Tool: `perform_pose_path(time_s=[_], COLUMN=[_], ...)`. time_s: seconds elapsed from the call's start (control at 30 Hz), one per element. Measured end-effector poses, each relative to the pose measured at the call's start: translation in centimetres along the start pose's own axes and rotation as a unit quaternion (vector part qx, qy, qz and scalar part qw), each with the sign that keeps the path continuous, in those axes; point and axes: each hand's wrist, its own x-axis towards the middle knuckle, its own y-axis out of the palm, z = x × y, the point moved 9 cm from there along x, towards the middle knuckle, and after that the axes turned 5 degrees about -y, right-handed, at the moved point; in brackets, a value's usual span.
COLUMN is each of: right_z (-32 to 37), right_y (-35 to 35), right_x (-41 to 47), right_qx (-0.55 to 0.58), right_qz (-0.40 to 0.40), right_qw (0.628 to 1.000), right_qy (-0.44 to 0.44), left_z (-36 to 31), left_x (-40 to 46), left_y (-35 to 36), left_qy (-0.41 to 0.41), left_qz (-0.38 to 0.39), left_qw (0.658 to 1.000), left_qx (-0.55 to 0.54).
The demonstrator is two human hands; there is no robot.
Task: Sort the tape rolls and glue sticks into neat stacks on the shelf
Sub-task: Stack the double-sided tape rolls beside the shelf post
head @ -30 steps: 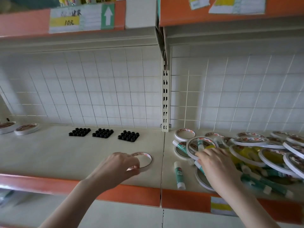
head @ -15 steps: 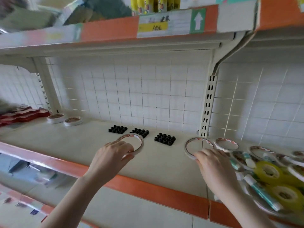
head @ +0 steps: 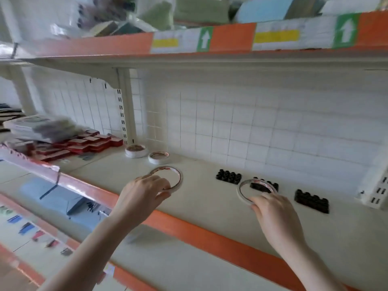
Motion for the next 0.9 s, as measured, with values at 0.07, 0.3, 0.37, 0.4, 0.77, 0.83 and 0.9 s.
perform_pose_path(time_s=[0.07, 0.3, 0.37, 0.4, 0.77, 0.83, 0.9], right_z=[2.4, 7.8, 8.9, 9.4, 14.7, 15.4, 16.1], right_y=[1.6, 7.6, 9.1, 9.8, 19.1, 20.2, 21.6], right_x=[1.5, 7.5, 9.7, 10.9, 22.1, 23.2, 23.9], right_qx=[0.008, 0.057, 0.074, 0.076, 0.105, 0.113, 0.106], right_qz=[0.011, 0.064, 0.061, 0.058, 0.112, 0.123, 0.142], right_qw=[1.0, 0.996, 0.995, 0.995, 0.988, 0.986, 0.984], right_qy=[0.0, 0.021, 0.017, 0.009, -0.016, -0.009, -0.01], left_z=[3.0, 12.0, 14.2, 15.4, 24.9, 26.4, 27.7], left_x=[0.2, 1.5, 2.6, 3.2, 12.5, 13.7, 14.6], left_y=[-0.4, 0.2, 0.8, 1.2, 4.9, 5.7, 6.8], left_qy=[0.003, -0.018, -0.023, -0.03, -0.035, -0.04, -0.044], left_qz=[0.003, 0.019, 0.023, 0.027, 0.036, 0.043, 0.058], left_qw=[1.0, 0.999, 0.999, 0.999, 0.999, 0.998, 0.997], left_qx=[0.004, 0.02, 0.023, 0.02, 0.01, 0.01, 0.001])
